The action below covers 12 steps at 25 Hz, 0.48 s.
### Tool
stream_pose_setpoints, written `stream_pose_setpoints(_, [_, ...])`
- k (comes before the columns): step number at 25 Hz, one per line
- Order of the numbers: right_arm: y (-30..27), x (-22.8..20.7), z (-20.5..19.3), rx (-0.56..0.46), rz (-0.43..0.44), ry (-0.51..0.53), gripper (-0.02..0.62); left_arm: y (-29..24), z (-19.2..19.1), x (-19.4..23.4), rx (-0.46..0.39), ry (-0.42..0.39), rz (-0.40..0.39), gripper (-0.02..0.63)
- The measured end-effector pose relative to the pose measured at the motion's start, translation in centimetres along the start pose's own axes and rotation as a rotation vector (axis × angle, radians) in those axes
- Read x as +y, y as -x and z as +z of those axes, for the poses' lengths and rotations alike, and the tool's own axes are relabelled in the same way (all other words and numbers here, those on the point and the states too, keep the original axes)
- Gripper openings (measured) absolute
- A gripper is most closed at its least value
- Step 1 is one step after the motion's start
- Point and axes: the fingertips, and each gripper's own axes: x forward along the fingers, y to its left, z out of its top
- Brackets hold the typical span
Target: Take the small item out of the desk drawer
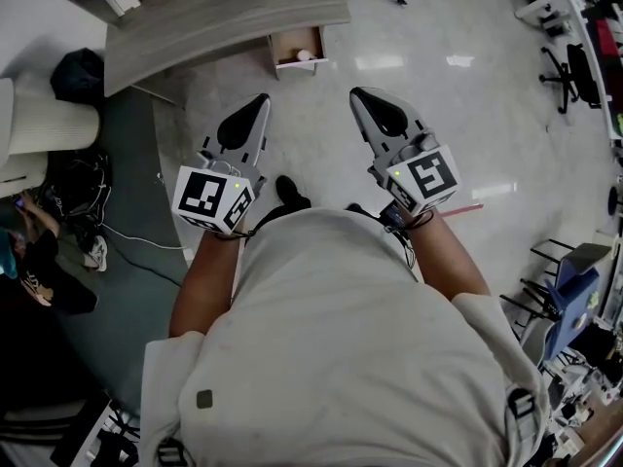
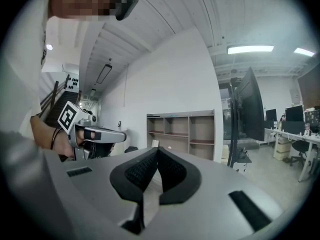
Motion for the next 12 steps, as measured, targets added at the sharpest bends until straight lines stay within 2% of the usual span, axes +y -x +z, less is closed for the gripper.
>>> stream_pose_setpoints(7, [-4.6, 2.5, 1.4, 0.0, 0.009, 0.002, 0.017, 1.3, 0.8, 3.7, -0.003, -0.023, -0.049, 0.015])
stream_pose_setpoints(12, [-7.5, 4.1, 1.8, -0.002, 0.021, 0.002, 0.017, 2.6, 0.7, 6.4, -0.006, -0.015, -0.052, 0.015])
